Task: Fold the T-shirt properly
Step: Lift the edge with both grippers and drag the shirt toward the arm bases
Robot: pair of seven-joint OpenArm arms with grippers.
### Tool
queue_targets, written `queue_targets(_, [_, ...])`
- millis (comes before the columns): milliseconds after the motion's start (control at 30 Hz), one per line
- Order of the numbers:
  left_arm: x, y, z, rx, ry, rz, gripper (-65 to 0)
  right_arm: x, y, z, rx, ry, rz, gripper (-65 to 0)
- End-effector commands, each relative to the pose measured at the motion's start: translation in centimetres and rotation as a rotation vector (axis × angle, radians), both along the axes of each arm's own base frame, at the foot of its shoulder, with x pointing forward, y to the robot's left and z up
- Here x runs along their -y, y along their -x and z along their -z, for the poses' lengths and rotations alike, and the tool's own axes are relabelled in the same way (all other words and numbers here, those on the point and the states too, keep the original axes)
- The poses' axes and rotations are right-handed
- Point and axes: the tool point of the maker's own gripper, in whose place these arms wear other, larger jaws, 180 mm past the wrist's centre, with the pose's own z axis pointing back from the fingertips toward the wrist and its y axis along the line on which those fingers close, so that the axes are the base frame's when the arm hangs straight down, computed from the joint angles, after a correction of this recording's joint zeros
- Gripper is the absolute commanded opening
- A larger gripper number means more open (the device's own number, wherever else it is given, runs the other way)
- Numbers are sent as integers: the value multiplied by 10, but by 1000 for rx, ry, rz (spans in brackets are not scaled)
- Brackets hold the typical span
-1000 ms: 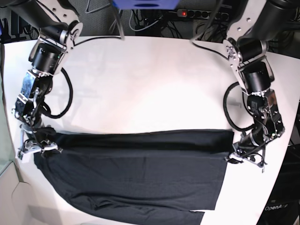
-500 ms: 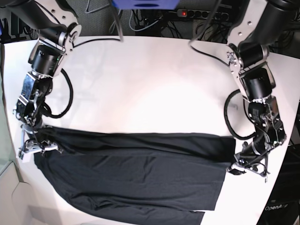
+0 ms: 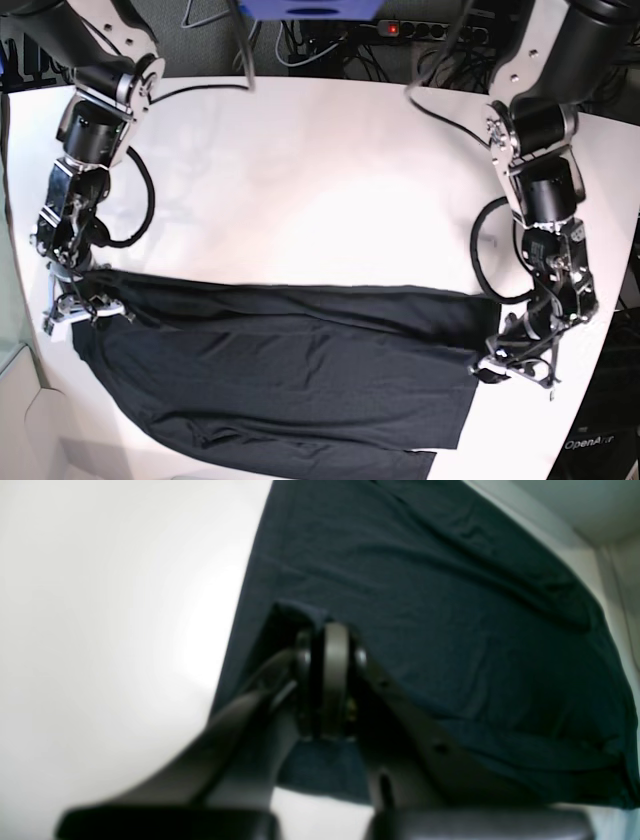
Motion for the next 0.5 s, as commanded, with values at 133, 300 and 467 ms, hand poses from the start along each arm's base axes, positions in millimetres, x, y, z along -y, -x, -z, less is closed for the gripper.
queue_targets(133, [2, -15, -8, 45, 25, -10, -650, 1, -13, -23, 63, 26, -14, -650])
queue_targets(300, [-7, -14, 2, 29, 33, -33, -618, 2, -13, -22, 61, 30, -16, -650])
queue_targets(467, [-14, -13, 1, 33, 26, -42, -415, 7, -8, -19, 50, 39, -12, -616])
